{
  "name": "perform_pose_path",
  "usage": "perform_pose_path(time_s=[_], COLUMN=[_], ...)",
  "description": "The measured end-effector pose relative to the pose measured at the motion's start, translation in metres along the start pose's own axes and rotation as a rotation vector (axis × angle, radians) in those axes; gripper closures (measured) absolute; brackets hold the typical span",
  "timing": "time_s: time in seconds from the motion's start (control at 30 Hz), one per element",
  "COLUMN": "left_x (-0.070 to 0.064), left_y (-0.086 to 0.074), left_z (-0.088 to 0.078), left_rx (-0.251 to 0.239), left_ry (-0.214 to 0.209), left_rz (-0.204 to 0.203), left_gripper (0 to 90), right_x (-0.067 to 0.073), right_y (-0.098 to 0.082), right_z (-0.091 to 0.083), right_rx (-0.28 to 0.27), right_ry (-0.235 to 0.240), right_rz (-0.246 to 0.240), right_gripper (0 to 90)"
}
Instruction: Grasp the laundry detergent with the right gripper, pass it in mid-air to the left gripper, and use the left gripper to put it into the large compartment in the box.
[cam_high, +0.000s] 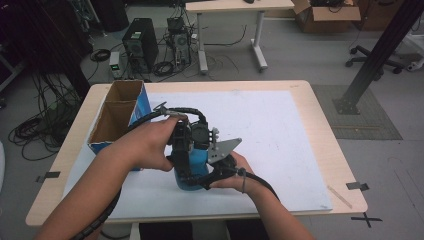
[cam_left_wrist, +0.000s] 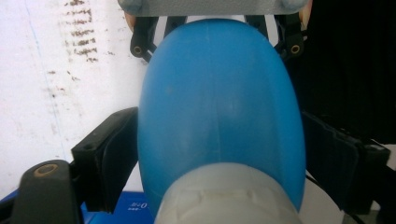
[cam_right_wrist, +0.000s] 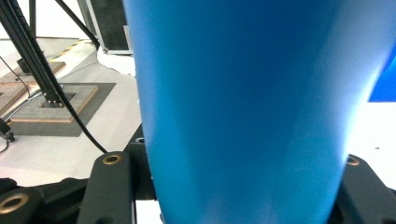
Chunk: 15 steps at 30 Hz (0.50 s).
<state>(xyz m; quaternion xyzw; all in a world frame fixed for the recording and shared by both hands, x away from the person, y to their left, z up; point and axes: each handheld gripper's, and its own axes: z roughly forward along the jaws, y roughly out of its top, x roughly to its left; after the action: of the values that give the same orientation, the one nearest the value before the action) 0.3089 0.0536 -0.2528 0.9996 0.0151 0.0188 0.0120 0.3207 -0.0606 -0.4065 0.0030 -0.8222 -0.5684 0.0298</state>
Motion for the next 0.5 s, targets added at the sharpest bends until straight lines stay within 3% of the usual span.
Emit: perform_pose_path(time_s=[0.5], left_x=[-0.0009], left_y=[0.0004], left_z=[0.0004], left_rx=[0.013], left_ry=[0.011], left_rz=[0.022], left_gripper=[28.2], right_x=[-0.0008], right_y=[0.0013], right_z=[0.0009], right_rx=[0.002], right_ry=[-0.002], right_rz=[-0.005], right_gripper=[43.4])
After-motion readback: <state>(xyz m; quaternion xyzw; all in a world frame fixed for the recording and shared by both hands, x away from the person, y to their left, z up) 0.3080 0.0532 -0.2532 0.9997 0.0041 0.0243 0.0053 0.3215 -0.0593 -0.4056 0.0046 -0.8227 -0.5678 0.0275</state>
